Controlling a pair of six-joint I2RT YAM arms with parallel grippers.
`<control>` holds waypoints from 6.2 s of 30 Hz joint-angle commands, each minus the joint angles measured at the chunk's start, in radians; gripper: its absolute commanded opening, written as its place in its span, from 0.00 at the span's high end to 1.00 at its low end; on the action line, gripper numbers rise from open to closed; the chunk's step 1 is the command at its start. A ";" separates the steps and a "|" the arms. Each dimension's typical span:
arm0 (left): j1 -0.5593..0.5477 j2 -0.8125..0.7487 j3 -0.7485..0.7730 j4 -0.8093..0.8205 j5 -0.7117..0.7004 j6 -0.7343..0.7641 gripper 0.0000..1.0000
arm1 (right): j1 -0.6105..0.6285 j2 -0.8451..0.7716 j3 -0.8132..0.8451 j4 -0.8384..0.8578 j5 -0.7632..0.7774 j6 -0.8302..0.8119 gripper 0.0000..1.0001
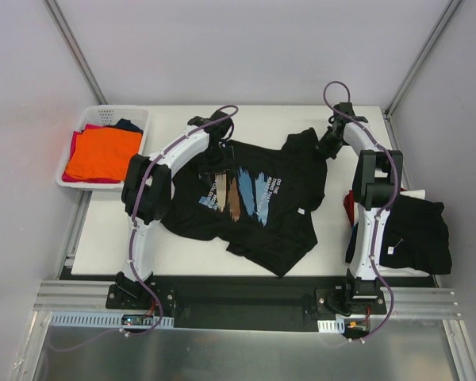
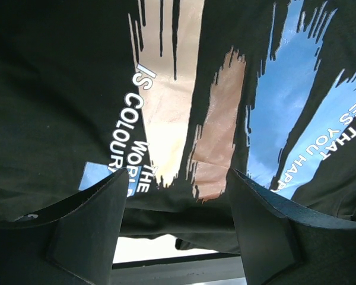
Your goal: Fold and stack the t-shirts
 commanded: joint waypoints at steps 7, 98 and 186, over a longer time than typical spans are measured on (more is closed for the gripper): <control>-0.011 -0.015 0.053 -0.034 0.004 0.021 0.31 | -0.004 -0.208 -0.116 0.144 -0.272 -0.082 0.59; 0.187 0.123 0.188 0.047 -0.158 0.129 0.42 | 0.588 -0.481 -0.538 -0.250 -0.235 -0.136 0.96; 0.281 -0.002 0.170 0.121 -0.074 0.121 0.05 | 0.588 -0.475 -0.522 -0.305 -0.197 -0.206 0.98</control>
